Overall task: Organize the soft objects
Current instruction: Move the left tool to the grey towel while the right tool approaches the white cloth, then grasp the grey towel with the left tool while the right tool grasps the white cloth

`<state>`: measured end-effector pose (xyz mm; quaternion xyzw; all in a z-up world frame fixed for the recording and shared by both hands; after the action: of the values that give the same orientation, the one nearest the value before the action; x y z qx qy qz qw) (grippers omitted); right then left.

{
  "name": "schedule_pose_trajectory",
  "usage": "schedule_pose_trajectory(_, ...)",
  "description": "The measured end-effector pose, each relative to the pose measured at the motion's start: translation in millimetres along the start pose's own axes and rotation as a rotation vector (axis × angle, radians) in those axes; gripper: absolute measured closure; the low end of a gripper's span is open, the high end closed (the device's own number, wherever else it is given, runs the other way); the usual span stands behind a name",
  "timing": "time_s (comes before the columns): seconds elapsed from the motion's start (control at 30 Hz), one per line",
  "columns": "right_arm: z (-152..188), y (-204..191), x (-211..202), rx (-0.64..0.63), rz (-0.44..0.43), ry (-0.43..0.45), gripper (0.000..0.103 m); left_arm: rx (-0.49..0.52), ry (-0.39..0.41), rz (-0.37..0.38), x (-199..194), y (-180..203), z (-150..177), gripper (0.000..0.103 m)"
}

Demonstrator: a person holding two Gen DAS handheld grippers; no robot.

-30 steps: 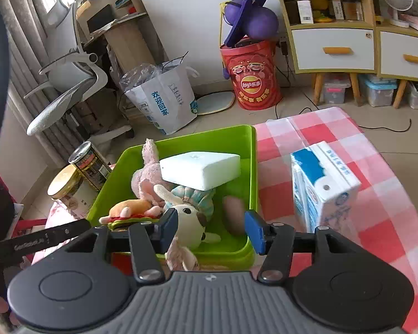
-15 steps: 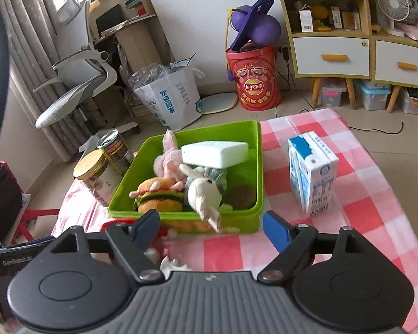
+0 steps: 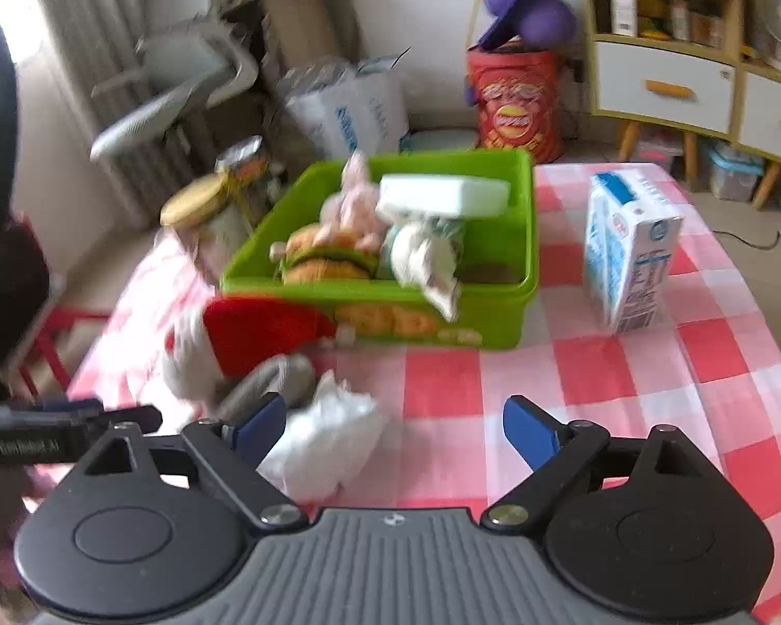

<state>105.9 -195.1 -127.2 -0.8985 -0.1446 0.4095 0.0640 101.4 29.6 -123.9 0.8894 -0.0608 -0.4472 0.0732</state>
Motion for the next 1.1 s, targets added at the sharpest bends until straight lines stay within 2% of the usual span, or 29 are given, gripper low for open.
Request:
schedule_pose_trajectory(0.1,14.5,-1.9,16.2,-0.039,0.025,-0.059,0.026,0.040,-0.022,0.029,9.6,1.1,11.0,0.005)
schedule_pose_trajectory(0.2,24.2,-5.0,29.5,-0.038,0.010,-0.114,0.026,0.082,-0.031,0.048,16.2,3.7,18.3,0.006)
schedule_pose_trajectory(0.57,33.4,-23.6,57.3,0.051,-0.069,-0.195,0.026,0.177,-0.051,0.153,30.2,27.9,32.1,0.011)
schedule_pose_trajectory(0.77,32.7,-35.4,68.4,0.132,-0.102,-0.214,0.026,0.206,-0.072,0.189,36.7,41.4,38.2,0.030)
schedule_pose_trajectory(0.83,32.6,-38.3,72.2,0.160,-0.108,-0.218,0.028,0.215,-0.079,0.187,39.1,43.5,39.9,0.042)
schedule_pose_trajectory(0.87,32.2,-40.1,73.8,0.166,-0.109,-0.216,0.031,0.216,-0.082,0.184,40.0,43.5,40.4,0.045)
schedule_pose_trajectory(0.9,31.9,-41.6,75.2,0.165,-0.108,-0.214,0.039,0.215,-0.089,0.180,41.1,43.4,41.1,0.054)
schedule_pose_trajectory(0.93,31.8,-42.9,76.3,0.161,-0.109,-0.214,0.052,0.213,-0.096,0.179,42.2,43.3,41.4,0.069)
schedule_pose_trajectory(1.0,32.8,-46.9,77.8,0.139,-0.117,-0.231,0.073,0.209,-0.108,0.187,43.2,42.8,42.7,0.084)
schedule_pose_trajectory(1.03,32.7,-48.2,77.8,0.128,-0.118,-0.236,0.076,0.211,-0.105,0.182,42.5,41.8,42.6,0.090)
schedule_pose_trajectory(1.1,31.7,-48.4,76.3,0.119,-0.121,-0.232,0.080,0.221,-0.096,0.182,39.2,41.9,41.6,0.095)
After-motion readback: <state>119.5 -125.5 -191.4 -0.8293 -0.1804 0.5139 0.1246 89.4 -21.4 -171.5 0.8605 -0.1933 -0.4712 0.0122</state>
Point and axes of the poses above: each gripper's, at about its wrist camera, not at the fingertips, and x roughly the way its jaws point, y to its right, z to its underside, the point moved 10 cm from there along x, roughly the way its jaws point, and after that the axes turned 2 degrees about -y, right-handed, at the moved point
